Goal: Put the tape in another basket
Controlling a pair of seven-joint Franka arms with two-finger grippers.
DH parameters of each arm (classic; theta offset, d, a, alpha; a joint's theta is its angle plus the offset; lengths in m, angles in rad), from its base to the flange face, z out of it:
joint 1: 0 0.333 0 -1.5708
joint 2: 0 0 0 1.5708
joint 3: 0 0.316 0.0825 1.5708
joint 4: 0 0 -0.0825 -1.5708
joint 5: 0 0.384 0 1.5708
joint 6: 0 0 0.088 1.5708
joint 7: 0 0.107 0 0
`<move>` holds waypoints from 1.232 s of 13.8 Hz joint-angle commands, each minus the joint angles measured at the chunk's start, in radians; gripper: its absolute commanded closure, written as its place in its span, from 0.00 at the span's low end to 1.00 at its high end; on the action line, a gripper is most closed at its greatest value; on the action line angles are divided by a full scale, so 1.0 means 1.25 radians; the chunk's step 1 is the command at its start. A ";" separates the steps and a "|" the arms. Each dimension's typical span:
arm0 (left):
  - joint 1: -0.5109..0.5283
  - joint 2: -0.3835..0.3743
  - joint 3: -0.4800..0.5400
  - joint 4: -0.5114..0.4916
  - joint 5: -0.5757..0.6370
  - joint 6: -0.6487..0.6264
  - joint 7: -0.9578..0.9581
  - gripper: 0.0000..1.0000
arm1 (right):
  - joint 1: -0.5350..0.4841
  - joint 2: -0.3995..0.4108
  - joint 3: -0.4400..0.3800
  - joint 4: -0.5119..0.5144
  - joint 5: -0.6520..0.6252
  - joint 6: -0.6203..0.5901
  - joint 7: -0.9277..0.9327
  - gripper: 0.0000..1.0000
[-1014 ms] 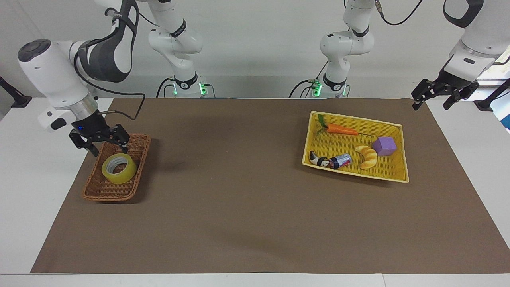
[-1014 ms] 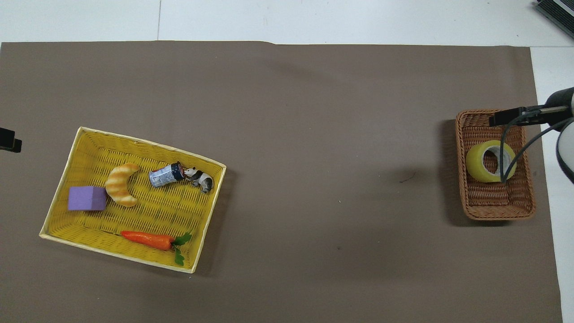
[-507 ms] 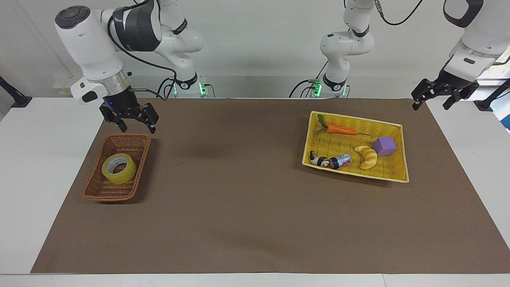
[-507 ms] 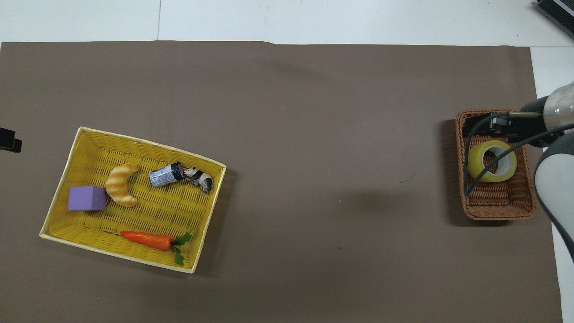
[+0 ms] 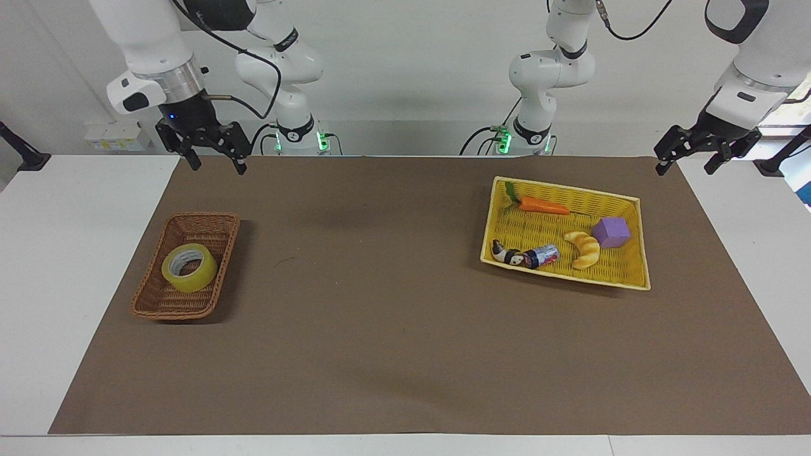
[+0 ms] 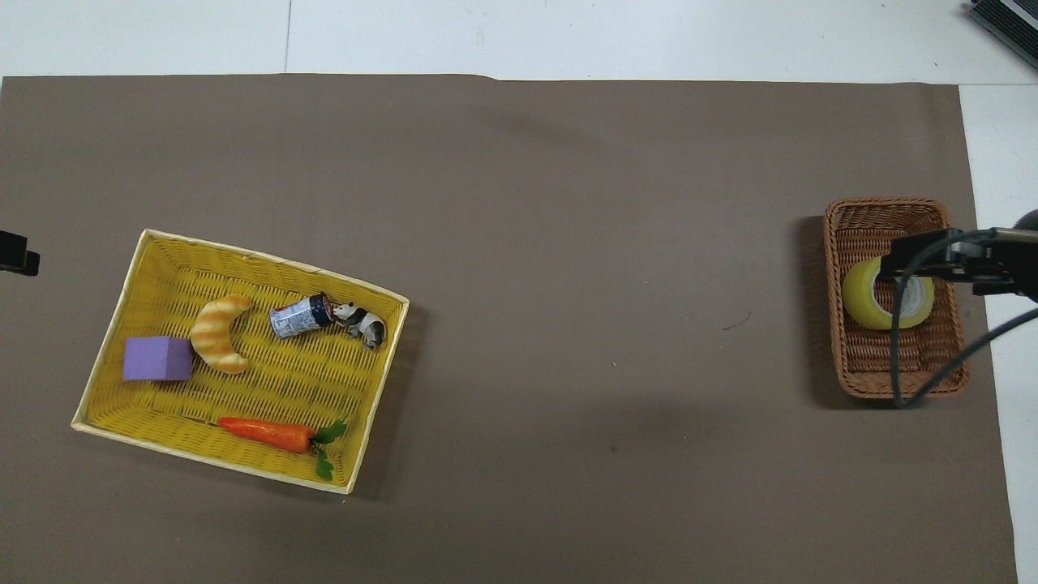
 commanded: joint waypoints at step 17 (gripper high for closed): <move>0.000 0.004 -0.002 0.016 0.017 -0.020 -0.009 0.00 | -0.004 -0.038 0.004 0.002 -0.052 -0.086 -0.084 0.00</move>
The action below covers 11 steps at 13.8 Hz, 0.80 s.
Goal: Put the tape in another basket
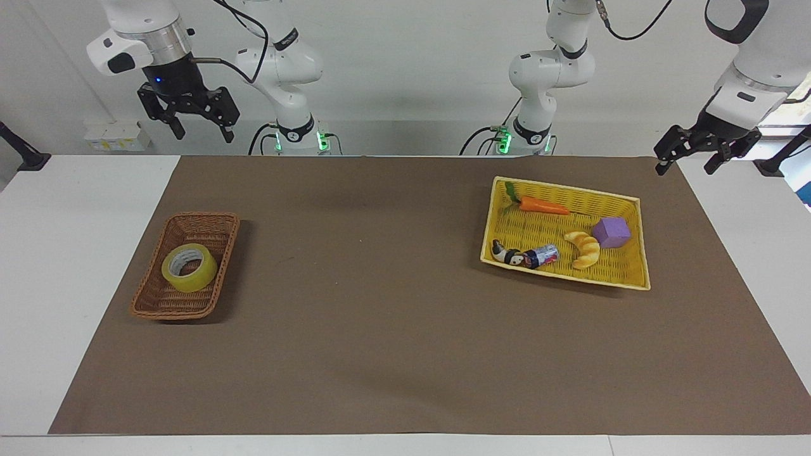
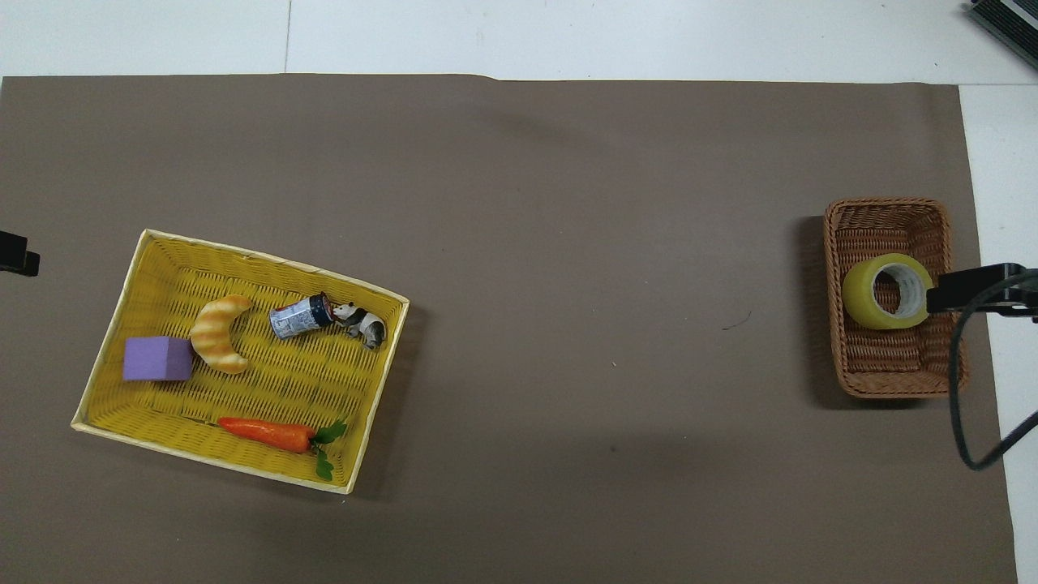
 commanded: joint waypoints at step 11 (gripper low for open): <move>0.000 0.004 0.000 0.016 0.017 -0.019 -0.008 0.00 | -0.012 -0.022 0.003 -0.018 -0.006 -0.014 -0.026 0.00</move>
